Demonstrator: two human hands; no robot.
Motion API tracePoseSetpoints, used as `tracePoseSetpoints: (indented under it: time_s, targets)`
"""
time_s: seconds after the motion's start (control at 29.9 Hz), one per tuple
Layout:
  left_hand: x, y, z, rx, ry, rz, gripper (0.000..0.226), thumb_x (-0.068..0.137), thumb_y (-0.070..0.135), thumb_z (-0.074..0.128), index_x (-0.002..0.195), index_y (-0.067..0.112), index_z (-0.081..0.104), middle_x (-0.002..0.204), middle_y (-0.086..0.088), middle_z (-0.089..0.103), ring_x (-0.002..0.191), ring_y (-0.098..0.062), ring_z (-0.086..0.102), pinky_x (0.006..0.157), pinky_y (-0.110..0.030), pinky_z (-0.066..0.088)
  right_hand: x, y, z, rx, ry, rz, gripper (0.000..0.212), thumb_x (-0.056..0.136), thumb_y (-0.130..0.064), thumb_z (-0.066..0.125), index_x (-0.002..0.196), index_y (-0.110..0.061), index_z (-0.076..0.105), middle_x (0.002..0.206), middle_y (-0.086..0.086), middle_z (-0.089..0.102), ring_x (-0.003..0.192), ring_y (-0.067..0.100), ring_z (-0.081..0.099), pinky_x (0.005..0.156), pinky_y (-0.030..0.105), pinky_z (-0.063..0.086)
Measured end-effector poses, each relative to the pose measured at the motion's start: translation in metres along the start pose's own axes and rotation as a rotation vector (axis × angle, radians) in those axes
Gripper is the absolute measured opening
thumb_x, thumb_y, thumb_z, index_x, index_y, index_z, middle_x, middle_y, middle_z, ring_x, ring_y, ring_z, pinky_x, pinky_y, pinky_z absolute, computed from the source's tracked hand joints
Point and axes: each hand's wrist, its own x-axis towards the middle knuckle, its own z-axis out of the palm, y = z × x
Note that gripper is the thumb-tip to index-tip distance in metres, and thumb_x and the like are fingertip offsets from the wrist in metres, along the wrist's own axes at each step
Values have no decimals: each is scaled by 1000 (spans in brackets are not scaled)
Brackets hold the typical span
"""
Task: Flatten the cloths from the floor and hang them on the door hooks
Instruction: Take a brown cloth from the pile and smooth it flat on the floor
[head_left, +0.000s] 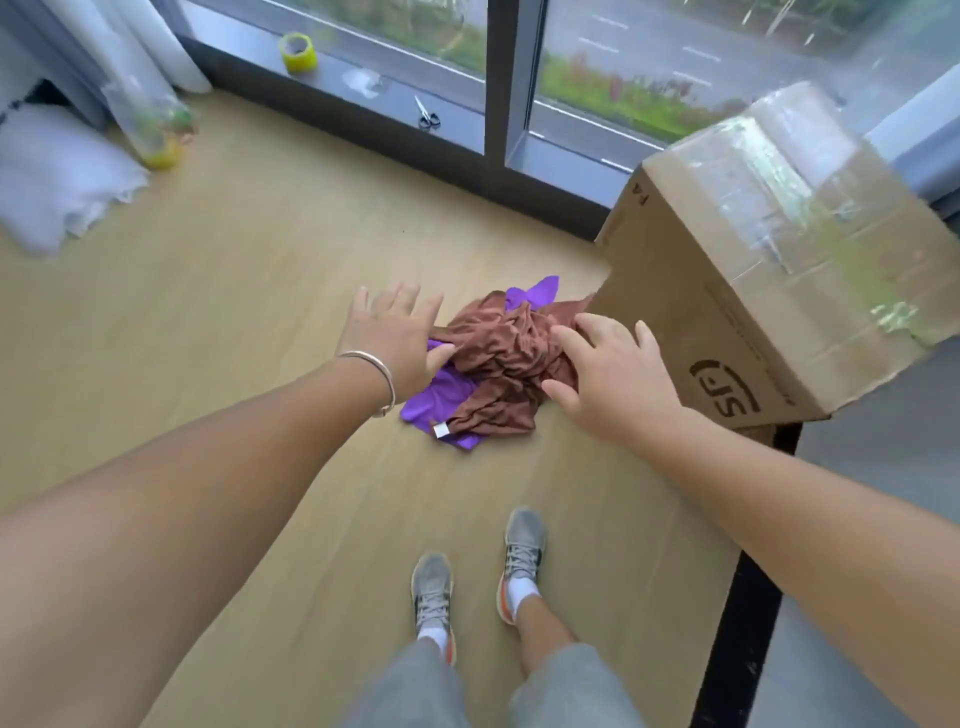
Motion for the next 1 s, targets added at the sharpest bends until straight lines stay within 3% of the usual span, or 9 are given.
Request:
tracePoseSetpoints:
  time_s: [0.33, 0.57, 0.84, 1.0]
  targets:
    - [20, -7, 277, -144, -250, -165, 65, 93, 57, 36, 148, 24, 23, 155, -7, 24, 144, -22, 15, 115, -50, 8, 85, 15, 233, -13, -179, -138, 60, 87, -53, 57, 138, -25, 45, 147, 9, 39, 139, 25, 28, 113, 57, 16]
    - [46, 0, 473, -172, -318, -172, 60, 91, 55, 42, 142, 24, 34, 147, -8, 34, 139, -23, 25, 112, -53, 14, 144, 7, 412, -37, -233, -243, 57, 85, -50, 60, 135, -24, 50, 142, 9, 41, 137, 25, 29, 113, 56, 16]
    - [123, 5, 629, -196, -225, -170, 48, 95, 44, 43, 140, 26, 41, 144, -9, 38, 136, -25, 29, 110, -52, 20, 227, 25, 562, -212, -196, -355, 48, 85, -45, 61, 126, -20, 57, 142, 12, 41, 139, 29, 26, 113, 52, 16]
    - [163, 1, 666, -274, -128, -82, 33, 92, 39, 54, 121, 25, 65, 140, -5, 46, 132, -24, 36, 105, -44, 27, 269, 30, 604, -306, -148, -434, 36, 83, -29, 60, 117, -18, 65, 135, 14, 45, 136, 33, 28, 114, 52, 15]
